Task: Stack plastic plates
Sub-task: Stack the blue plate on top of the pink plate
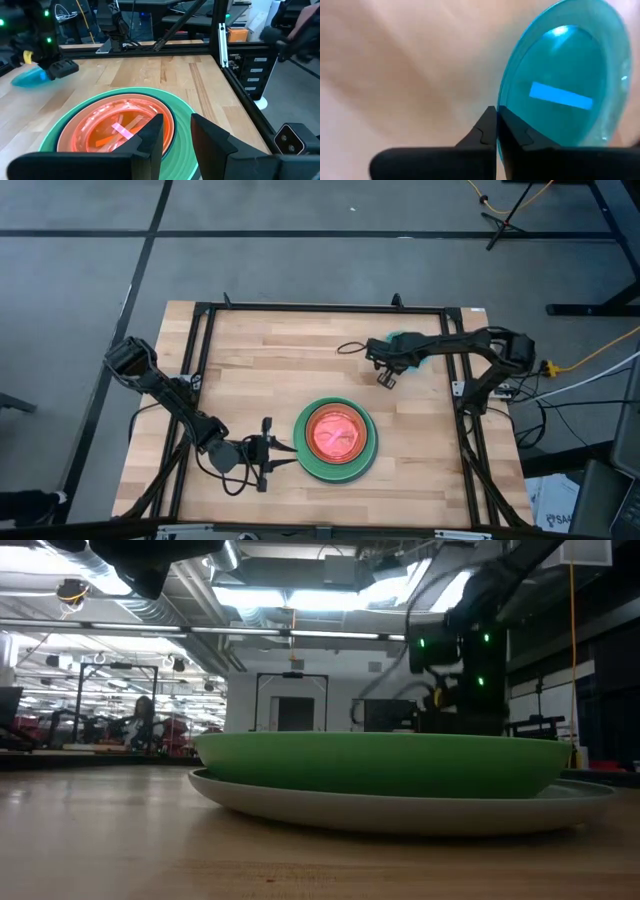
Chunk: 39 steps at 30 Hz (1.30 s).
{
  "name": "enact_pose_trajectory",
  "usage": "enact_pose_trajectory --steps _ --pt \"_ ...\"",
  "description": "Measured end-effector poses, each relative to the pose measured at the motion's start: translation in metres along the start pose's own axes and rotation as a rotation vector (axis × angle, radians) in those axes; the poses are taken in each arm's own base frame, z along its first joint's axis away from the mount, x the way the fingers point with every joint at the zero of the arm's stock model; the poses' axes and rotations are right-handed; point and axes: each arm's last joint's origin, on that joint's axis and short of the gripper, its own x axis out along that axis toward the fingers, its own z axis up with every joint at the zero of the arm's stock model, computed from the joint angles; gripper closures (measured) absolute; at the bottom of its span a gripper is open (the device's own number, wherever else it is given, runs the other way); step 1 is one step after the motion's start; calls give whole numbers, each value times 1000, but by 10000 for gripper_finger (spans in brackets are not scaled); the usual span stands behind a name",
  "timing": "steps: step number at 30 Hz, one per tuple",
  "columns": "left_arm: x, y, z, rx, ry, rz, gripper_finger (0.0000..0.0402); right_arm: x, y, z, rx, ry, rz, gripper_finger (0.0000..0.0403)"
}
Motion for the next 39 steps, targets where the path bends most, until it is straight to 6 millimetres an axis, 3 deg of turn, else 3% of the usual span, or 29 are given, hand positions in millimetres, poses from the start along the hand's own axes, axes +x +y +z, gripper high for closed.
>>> enact_pose_trajectory --steps 6,13,24,29,39 --pt "0 0 0 1 2 0 310 -45 30 4 -156 -173 54 401" --pt "0 0 0 3 5 -4 310 -91 84 -2 -475 -386 117 402" --pt "0 0 0 3 6 -7 310 -132 162 -40 -890 -722 336 402" --pt "0 0 -1 1 6 -7 310 -132 188 -51 -967 -759 452 402" --pt "0 0 -1 1 7 -12 310 -98 215 -53 -953 -622 487 401"
